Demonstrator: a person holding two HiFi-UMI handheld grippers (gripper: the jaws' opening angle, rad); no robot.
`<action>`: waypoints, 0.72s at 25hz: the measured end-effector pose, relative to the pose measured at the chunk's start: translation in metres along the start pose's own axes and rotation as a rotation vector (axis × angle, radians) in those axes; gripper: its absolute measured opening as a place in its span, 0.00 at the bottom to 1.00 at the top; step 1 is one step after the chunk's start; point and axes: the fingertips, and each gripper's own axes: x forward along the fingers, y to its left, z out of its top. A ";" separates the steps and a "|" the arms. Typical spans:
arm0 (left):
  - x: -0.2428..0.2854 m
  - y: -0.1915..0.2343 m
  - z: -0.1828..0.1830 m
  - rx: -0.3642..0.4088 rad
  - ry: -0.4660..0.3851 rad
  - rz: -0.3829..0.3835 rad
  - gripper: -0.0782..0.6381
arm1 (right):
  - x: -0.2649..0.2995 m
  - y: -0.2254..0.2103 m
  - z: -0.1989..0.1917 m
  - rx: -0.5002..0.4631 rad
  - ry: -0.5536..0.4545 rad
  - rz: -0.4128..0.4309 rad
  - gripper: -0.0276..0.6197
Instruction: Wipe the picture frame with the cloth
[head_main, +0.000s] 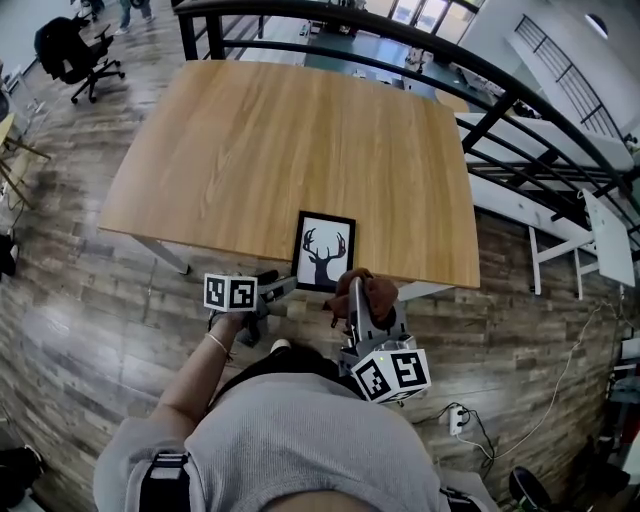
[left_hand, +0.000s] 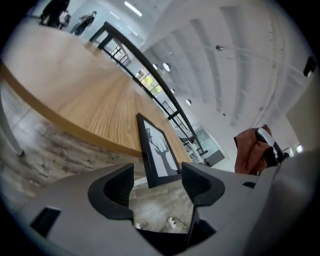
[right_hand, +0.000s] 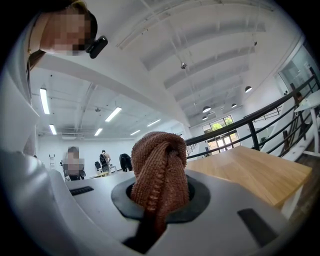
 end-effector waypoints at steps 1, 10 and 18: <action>0.007 0.003 -0.005 -0.033 0.034 -0.030 0.50 | 0.000 -0.001 -0.001 0.000 0.002 -0.006 0.11; 0.048 0.005 -0.012 -0.183 0.165 -0.224 0.50 | 0.002 -0.009 -0.011 0.013 0.032 -0.050 0.11; 0.073 -0.005 -0.021 -0.230 0.231 -0.334 0.49 | -0.002 -0.017 -0.011 0.033 0.031 -0.084 0.11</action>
